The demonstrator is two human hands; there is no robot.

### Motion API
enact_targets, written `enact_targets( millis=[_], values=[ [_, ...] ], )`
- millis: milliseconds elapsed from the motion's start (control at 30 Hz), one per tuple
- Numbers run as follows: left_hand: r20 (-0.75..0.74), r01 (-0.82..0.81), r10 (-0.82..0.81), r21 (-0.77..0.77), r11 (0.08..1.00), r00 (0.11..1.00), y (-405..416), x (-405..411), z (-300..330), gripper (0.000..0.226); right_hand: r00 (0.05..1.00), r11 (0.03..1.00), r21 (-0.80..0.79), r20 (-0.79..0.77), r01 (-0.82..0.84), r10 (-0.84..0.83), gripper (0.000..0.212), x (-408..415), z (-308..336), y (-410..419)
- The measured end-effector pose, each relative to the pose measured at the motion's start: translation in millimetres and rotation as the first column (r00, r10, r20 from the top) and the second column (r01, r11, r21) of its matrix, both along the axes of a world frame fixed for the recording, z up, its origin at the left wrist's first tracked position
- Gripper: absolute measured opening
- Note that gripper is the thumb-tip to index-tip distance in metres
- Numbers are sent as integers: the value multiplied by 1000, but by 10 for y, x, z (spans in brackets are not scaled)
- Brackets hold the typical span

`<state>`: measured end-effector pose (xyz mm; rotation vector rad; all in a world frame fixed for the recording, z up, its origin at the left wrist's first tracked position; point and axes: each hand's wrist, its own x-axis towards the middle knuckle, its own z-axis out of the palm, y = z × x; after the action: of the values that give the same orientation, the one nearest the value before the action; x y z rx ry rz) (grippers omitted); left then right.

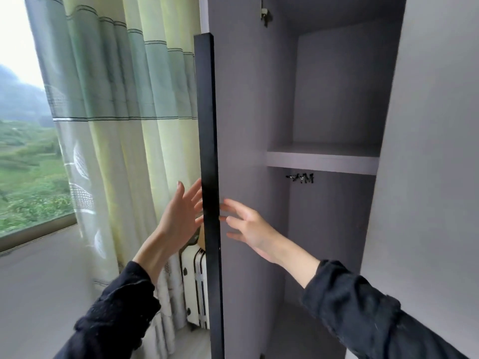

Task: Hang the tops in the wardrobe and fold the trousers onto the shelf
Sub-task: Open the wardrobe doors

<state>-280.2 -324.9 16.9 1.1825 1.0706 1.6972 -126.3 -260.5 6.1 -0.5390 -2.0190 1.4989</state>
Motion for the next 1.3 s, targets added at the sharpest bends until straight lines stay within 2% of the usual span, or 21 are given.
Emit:
enact_targets(
  millis=[133, 200, 300, 367, 467, 633, 800, 1000, 1133, 1233, 1300],
  values=[
    [-5, -75, 75, -17, 997, 997, -67, -81, 5, 54, 999, 1000, 3, 24, -22, 22, 48, -189, -17, -16],
    [-37, -185, 185, 22, 983, 982, -110, -66, -27, 46, 999, 999, 4, 30, -36, 36, 48, -225, -17, -31],
    [-38, -471, 484, 179, 864, 874, -210, 37, -68, 26, 998, 999, 9, 48, -33, 32, 48, -153, -29, -2],
    [-26, -548, 574, 267, 793, 819, -270, 127, -80, 18, 999, 1000, 7, 53, -3, 2, 47, -53, -50, 63],
    [-143, -455, 517, 320, 831, 844, -259, 341, -63, 17, 995, 996, 5, 46, 84, -84, 41, 190, -36, 189],
    [-277, -299, 352, 215, 929, 894, 144, 904, -82, 23, 961, 962, 68, 60, 265, -269, 37, 930, 1, 520],
    [-271, -197, 214, 90, 976, 938, 874, 1548, -162, 25, 856, 842, 333, 157, 423, -492, 40, 1873, 4, 981],
    [-309, -10, 6, -12, 1000, 951, 1770, 2326, -378, 31, 645, 663, 515, 250, 543, -722, 56, 2780, -172, 1587],
    [-353, 95, -105, -46, 994, 930, 2296, 2615, -372, 40, 432, 557, 701, 377, 444, -819, 64, 3130, -174, 1856],
    [-354, 180, -180, -33, 983, 918, 2728, 2743, -275, 44, 280, 453, 806, 367, 381, -887, 65, 3284, -111, 2094],
    [-327, 207, -204, -27, 978, 923, 2964, 2795, -193, 48, 239, 407, 836, 338, 367, -910, 66, 3316, -96, 2229]
  ],
)
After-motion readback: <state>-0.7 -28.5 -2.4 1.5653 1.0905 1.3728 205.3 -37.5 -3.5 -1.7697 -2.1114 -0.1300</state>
